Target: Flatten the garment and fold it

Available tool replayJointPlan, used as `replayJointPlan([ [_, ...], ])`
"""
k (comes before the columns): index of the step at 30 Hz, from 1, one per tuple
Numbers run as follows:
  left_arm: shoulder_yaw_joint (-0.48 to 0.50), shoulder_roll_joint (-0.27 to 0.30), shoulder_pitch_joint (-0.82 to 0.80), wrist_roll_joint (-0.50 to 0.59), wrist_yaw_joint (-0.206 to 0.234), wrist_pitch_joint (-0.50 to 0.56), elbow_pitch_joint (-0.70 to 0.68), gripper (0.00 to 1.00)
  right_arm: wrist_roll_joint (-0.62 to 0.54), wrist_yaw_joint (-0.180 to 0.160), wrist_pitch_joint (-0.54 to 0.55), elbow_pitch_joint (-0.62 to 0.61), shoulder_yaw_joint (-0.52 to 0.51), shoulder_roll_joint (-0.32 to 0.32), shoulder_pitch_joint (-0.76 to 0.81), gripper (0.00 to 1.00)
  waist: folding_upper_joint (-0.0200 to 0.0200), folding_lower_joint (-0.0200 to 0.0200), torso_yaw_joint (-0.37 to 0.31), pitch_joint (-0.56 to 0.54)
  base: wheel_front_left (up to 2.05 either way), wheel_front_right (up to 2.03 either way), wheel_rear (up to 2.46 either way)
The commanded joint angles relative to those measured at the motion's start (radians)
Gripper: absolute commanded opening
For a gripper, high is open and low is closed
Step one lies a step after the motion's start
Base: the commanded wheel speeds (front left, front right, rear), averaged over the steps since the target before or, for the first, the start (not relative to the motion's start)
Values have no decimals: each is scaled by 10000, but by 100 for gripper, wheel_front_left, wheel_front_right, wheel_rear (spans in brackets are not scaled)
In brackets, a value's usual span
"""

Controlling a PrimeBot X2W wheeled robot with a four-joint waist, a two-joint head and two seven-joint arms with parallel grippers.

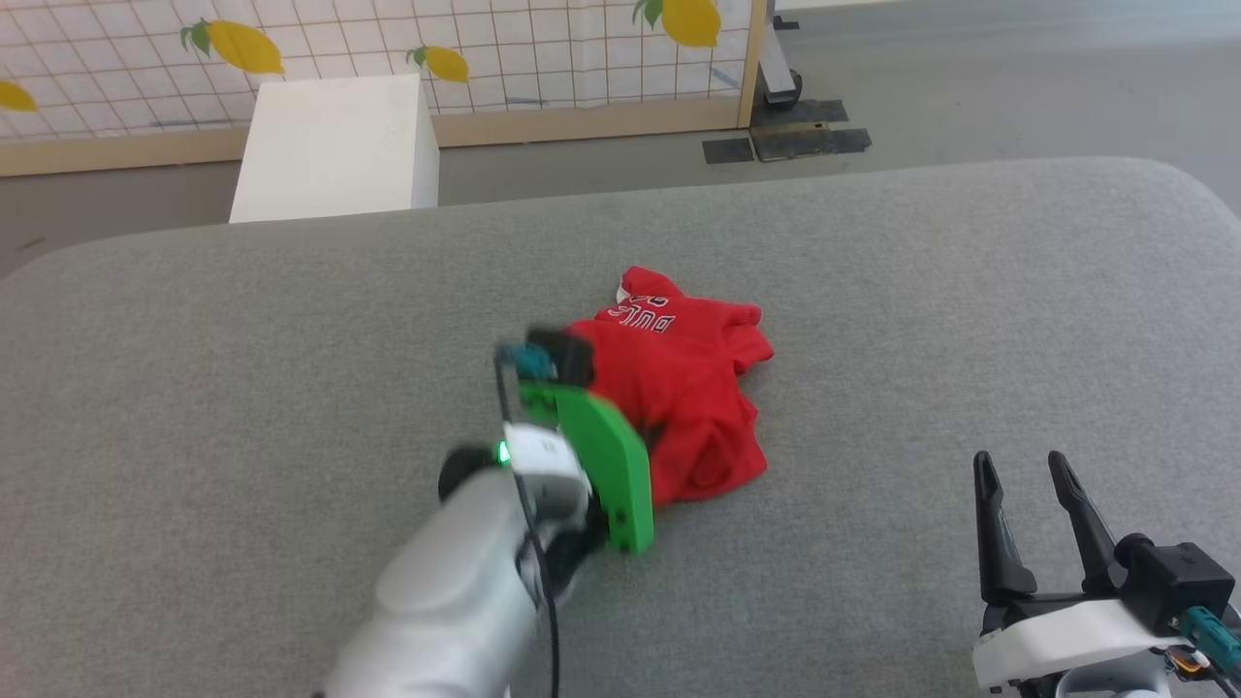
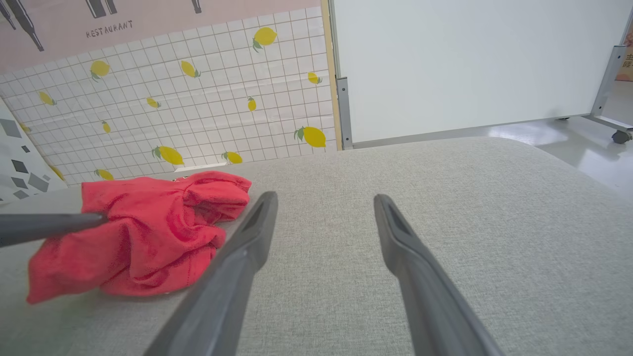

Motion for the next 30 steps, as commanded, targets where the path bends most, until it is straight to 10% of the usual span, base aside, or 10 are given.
replayJointPlan([
  [1, -279, -3, 260, -6, 205, 164, 277, 0, 8, -15, -58, -27, 34, 1, -106, 100, -1, 0, -54, 77, 0, 0, 0],
  [6, -832, -5, 634, -169, 560, 857, 1140, 0, 70, -15, -58, -8, 100, 1, -100, 100, -1, 0, 53, 52, 0, 0, 0],
  [7, -832, -5, 650, -356, 558, 923, 1135, 65, 84, -15, -58, -2, 95, 1, -80, 100, -1, 0, 111, 28, 0, 0, 0],
  [8, -818, -5, 627, -472, 565, 906, 1093, 100, 97, -15, -58, 11, 99, 1, -59, 100, -1, 0, 159, -5, 0, 0, 0],
  [19, 1050, 494, 480, -2221, 599, -127, -900, 100, 212, -15, -58, 121, 28, 1, 306, 100, -1, 0, 936, -720, 0, 0, 0],
  [30, 2859, 2352, 2670, -534, 978, -4895, -3336, 100, 243, -15, -59, 87, -53, 1, 286, 100, -1, 0, 1437, -884, 0, 0, 0],
])
